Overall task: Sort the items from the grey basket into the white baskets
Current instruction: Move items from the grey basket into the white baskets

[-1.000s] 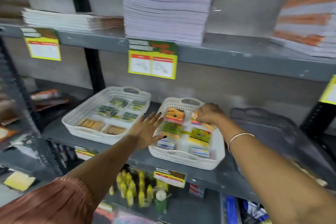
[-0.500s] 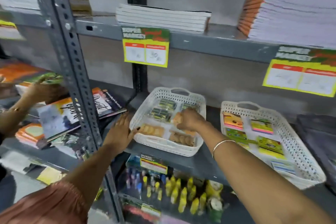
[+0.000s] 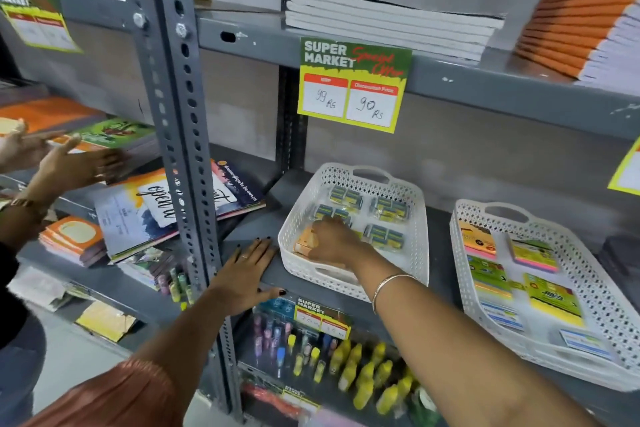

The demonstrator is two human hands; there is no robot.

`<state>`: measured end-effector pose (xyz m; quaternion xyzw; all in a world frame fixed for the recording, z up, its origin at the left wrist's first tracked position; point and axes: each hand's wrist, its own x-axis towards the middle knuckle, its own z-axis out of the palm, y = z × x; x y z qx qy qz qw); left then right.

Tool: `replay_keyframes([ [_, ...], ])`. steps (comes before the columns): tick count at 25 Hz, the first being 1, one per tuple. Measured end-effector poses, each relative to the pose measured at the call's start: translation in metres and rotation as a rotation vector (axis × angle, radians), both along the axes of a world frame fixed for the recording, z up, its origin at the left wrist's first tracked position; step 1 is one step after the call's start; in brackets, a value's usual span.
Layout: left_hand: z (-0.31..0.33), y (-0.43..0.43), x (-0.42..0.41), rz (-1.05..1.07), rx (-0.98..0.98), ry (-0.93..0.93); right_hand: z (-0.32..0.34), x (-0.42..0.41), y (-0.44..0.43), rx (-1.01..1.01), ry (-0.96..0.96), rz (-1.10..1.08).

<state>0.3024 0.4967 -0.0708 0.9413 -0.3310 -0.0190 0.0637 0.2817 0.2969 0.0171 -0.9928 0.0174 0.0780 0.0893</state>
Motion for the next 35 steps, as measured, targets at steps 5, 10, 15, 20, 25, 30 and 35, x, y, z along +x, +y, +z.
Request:
replay_keyframes([
  [5,-0.005,-0.001,0.000,0.015,-0.034,-0.043,-0.003,0.007,0.004,-0.053,0.030,0.027],
  [10,-0.006,0.000,0.001,0.011,-0.039,-0.059,-0.003,0.009,0.002,-0.055,0.038,0.050],
  [15,0.003,0.002,-0.003,-0.018,-0.192,-0.014,0.004,0.002,-0.005,0.002,0.012,0.022],
  [20,0.047,-0.033,-0.013,-0.041,-0.629,-0.096,0.037,-0.021,-0.061,0.009,-0.145,-0.117],
  [25,0.101,-0.124,-0.032,-0.288,-0.593,-0.143,0.059,-0.078,-0.162,-0.002,-0.267,-0.372],
  [30,0.108,-0.242,-0.089,-0.576,-0.348,-0.167,0.059,-0.166,-0.270,-0.052,-0.246,-0.612],
  [35,0.097,-0.349,-0.170,-0.823,-0.224,-0.166,0.042,-0.265,-0.378,-0.066,-0.157,-0.828],
])
